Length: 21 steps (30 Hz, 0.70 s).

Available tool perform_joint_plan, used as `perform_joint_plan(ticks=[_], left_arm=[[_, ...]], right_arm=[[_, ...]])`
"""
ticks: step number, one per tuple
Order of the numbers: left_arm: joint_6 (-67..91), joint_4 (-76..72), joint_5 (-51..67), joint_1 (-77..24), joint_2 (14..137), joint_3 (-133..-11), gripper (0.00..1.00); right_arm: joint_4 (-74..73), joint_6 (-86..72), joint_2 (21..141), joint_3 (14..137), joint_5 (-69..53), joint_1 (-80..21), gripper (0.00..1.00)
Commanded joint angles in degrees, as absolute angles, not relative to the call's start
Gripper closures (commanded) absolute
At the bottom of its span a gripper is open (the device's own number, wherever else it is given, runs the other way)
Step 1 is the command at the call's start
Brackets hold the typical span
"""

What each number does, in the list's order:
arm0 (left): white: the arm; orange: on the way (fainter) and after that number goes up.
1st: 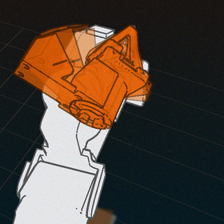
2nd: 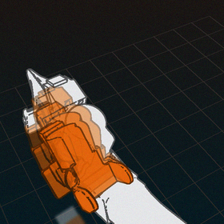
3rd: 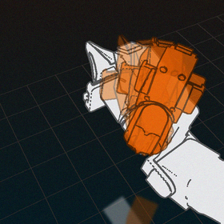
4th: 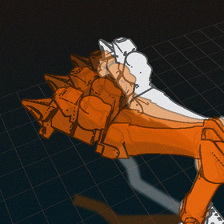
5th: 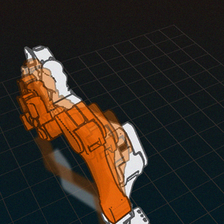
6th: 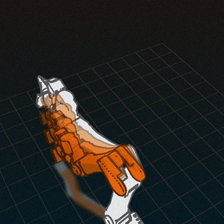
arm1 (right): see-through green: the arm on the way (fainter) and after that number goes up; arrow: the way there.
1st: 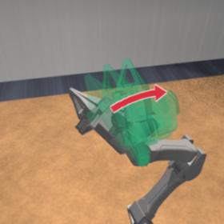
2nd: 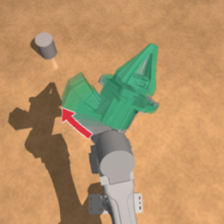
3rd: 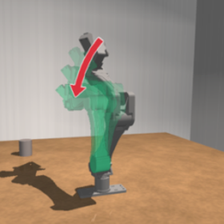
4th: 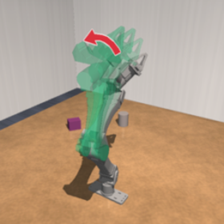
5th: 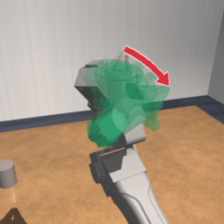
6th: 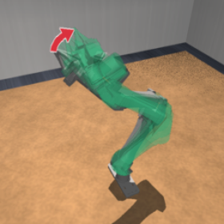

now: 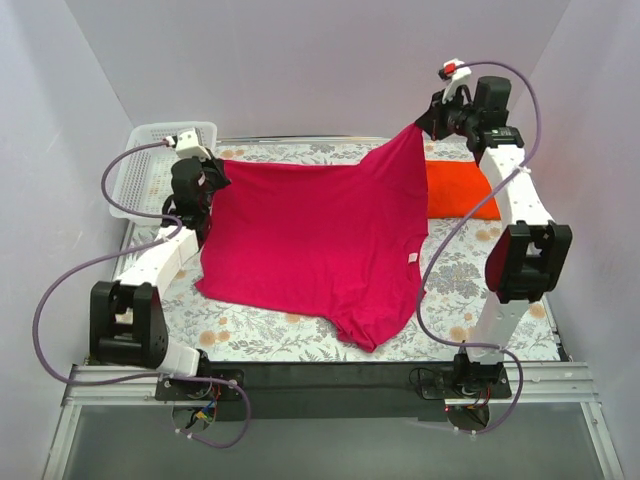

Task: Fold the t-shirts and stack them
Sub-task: Fold the tshirt

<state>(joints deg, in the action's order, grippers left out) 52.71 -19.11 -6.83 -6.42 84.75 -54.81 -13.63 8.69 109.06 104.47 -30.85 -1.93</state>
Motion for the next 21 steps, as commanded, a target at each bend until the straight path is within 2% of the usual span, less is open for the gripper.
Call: perform_joint_plan(ticks=[1,5,10,15,21], left_arm=[[52.7,-19.5,-6.2,-6.1,73.7,-55.4,1.00],[55.5,-18.1,-4.5,-6.1,63.5,-56.0,1.00],[60.0,-17.5,-3.3,-6.1,52.3,-58.4,1.00],[62.5,-17.0,-4.7,-6.1,41.8,-62.0,1.00],[62.6,-14.5,-5.0,-6.1,35.4,-66.1,1.00]], right_arm=[[-11.9,6.4,99.6,105.9,-33.9,-1.3,0.99],[-14.2,2.8,93.6,111.7,-36.1,1.3,0.99],[-18.1,0.4,86.8,126.5,-37.1,3.6,0.99],[-19.2,0.6,78.6,135.2,-34.4,4.7,0.99],[-20.2,1.4,72.8,143.6,-28.7,7.1,0.99]])
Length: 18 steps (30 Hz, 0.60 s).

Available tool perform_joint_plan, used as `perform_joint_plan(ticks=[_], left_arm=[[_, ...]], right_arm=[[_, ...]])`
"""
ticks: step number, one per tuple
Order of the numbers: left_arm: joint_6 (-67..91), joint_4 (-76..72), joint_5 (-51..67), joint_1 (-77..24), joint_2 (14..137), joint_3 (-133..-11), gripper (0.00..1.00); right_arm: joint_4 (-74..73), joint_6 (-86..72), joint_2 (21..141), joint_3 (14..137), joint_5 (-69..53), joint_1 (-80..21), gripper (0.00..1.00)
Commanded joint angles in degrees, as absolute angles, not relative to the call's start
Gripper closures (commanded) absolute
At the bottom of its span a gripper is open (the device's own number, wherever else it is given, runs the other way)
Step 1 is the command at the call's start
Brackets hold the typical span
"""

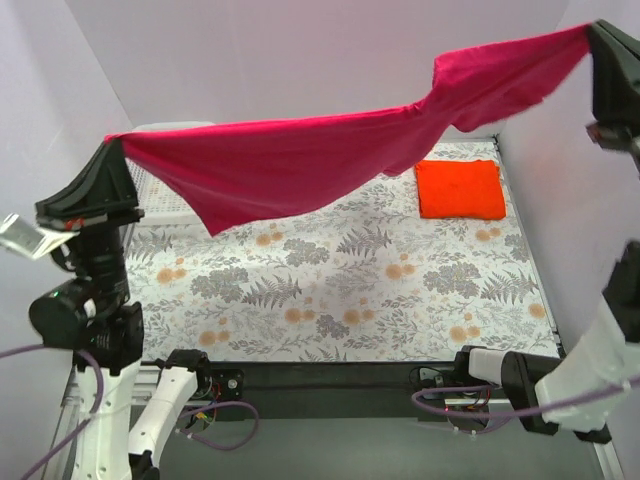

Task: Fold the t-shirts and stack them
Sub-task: Fold the tshirt

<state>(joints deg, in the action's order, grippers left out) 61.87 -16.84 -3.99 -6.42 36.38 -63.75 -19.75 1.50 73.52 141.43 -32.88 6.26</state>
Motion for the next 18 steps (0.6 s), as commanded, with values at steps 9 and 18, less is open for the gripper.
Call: perform_joint_plan(ticks=[9,18], left_arm=[[60.6,-12.5,-6.4,-6.1,34.1,-70.7,1.00],[58.9,-17.1,-7.7,-6.1,44.2,-58.4,1.00]], right_arm=[[-20.4,7.1,70.5,147.7,-20.9,8.0,0.99],[-18.5,10.7,71.6,120.4,-33.9,7.9,0.99]])
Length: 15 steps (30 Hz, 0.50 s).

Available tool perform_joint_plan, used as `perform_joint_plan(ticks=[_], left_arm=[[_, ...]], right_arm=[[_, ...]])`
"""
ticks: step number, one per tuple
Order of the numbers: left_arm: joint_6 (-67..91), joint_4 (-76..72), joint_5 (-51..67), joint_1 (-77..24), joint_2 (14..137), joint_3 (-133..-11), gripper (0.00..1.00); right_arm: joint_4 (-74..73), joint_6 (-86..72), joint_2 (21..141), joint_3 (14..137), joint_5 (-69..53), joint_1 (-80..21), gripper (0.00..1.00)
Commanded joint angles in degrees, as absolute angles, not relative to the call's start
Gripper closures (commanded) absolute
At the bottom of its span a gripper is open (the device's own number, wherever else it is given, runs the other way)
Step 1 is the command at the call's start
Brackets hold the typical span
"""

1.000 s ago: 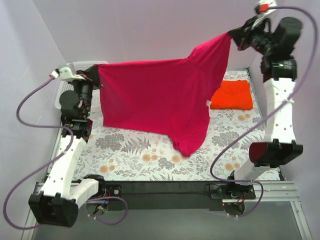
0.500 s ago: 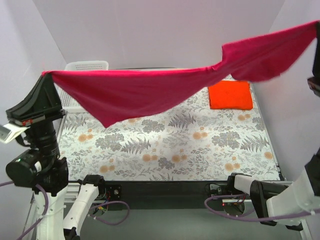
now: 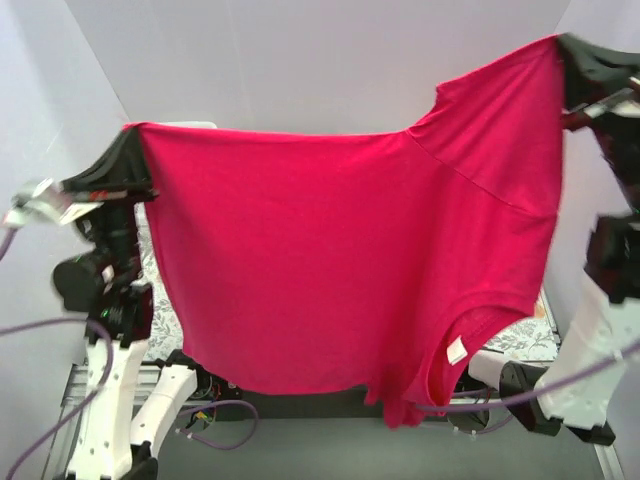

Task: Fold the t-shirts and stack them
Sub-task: Fold the tshirt

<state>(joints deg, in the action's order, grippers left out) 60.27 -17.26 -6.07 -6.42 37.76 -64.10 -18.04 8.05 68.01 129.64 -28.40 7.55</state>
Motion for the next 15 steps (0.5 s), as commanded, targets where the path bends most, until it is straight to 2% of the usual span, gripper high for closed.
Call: perform_joint_plan(ticks=[1,5,8,12,15], left_arm=[[58.9,-17.9,-6.8,-6.1,45.9,-57.0,1.00],[60.0,-26.4,-3.7,-6.2,55.8,-49.1,1.00],[60.5,-32.4,-3.6,-6.2,65.9,-45.6,1.00],[58.9,-34.5,-4.6,-7.3,78.6,-47.3,1.00],[55.0,-33.5,-7.5,-9.0,87.3,-50.5,1.00]], right_arm=[[-18.0,11.2,71.6,116.8,-35.9,7.9,0.99],[-12.5,13.7,73.3,92.9,-42.9,8.0,0.99],[-5.5,15.9,77.1,79.5,-45.4,8.0,0.99],[3.3,17.9,87.9,72.3,-47.5,7.9,0.99],[3.8,18.8,97.1,74.8,-45.9,7.6,0.99]])
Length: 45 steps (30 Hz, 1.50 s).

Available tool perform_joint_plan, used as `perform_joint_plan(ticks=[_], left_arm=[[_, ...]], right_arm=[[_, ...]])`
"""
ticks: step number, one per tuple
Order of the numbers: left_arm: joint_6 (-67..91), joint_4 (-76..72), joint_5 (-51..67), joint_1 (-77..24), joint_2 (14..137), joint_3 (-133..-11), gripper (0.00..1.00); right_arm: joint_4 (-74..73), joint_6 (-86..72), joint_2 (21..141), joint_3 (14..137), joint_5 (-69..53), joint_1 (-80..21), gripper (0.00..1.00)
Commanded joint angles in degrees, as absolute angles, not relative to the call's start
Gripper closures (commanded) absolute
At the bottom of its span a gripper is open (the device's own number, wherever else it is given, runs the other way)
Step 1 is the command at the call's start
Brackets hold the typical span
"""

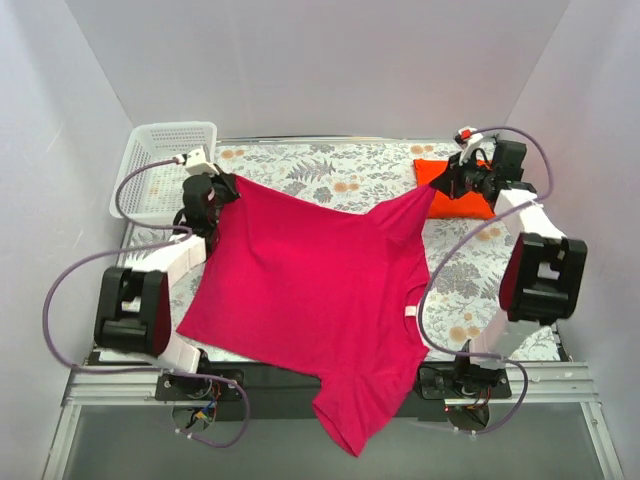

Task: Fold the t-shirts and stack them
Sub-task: Fold the tshirt

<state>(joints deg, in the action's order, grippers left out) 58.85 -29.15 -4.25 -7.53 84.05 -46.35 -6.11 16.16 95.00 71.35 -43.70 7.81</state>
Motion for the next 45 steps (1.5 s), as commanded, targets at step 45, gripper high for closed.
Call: perform_joint_plan(ticks=[45], left_arm=[[41.0,-24.6,-17.1,-10.3,128.9,-87.6,1.00]], right_arm=[[2.0,8.4,103.7,80.3,-46.9,6.2,0.99]])
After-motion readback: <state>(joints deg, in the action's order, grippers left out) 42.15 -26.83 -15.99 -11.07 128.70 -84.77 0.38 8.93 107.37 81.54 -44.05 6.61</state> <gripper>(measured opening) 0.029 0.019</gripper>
